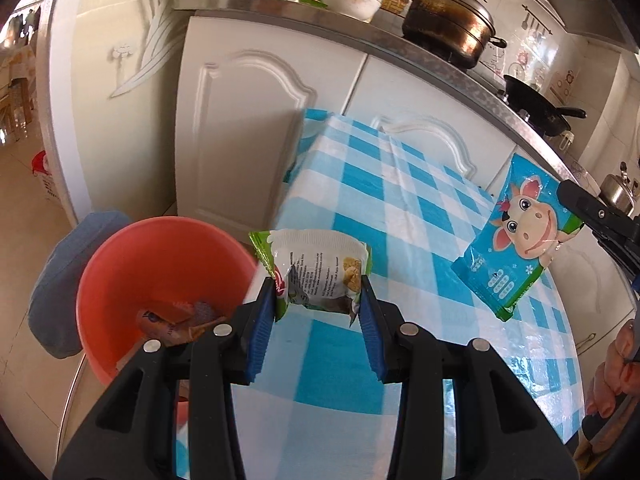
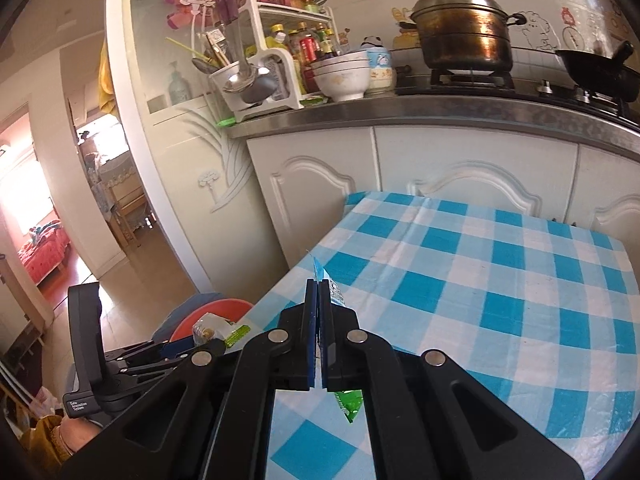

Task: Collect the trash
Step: 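Lift the wrapper and cow-print pack and carry both over the orange bucket, then open both tools to drop the wrapper and cow-print pack into the bucket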

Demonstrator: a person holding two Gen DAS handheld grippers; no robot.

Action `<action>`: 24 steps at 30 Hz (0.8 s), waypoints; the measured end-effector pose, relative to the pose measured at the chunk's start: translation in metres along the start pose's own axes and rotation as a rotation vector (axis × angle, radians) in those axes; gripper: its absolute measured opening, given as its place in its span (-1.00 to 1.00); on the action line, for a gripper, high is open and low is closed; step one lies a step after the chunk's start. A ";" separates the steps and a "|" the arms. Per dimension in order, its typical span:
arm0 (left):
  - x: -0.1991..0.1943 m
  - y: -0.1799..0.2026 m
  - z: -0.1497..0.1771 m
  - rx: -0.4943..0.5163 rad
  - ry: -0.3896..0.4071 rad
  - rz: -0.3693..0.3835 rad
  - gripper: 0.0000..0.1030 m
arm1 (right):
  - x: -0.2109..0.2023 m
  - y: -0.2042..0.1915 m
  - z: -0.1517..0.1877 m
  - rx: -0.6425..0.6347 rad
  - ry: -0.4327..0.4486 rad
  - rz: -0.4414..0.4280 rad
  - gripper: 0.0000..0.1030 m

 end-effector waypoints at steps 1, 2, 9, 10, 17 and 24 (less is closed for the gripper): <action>-0.001 -0.008 -0.002 -0.004 0.003 -0.015 -0.19 | 0.006 -0.008 -0.001 -0.004 -0.006 -0.017 -0.97; -0.002 -0.018 -0.005 -0.011 0.009 -0.035 -0.19 | 0.012 -0.017 -0.001 -0.007 -0.012 -0.037 -0.97; -0.005 -0.074 -0.014 -0.017 0.024 -0.164 -0.19 | 0.057 -0.094 -0.004 -0.061 -0.053 -0.185 -0.97; -0.005 -0.080 -0.014 -0.016 0.025 -0.180 -0.19 | 0.063 -0.106 -0.003 -0.072 -0.057 -0.204 -0.97; 0.002 -0.119 -0.009 -0.001 0.001 -0.274 -0.19 | 0.101 -0.162 0.007 -0.105 -0.099 -0.292 -0.97; 0.017 -0.131 0.003 0.009 -0.051 -0.291 -0.19 | 0.132 -0.179 0.036 -0.118 -0.182 -0.315 -0.97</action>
Point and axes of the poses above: each gripper's, at about its wrist camera, not at the fingertips, and x roughly the way its jaws point, y to its right, z to its underside, the point moved 9 cm from there along x, roughly the way its jaws point, and after that the axes turned 14 degrees about y, right-handed, at the moved point
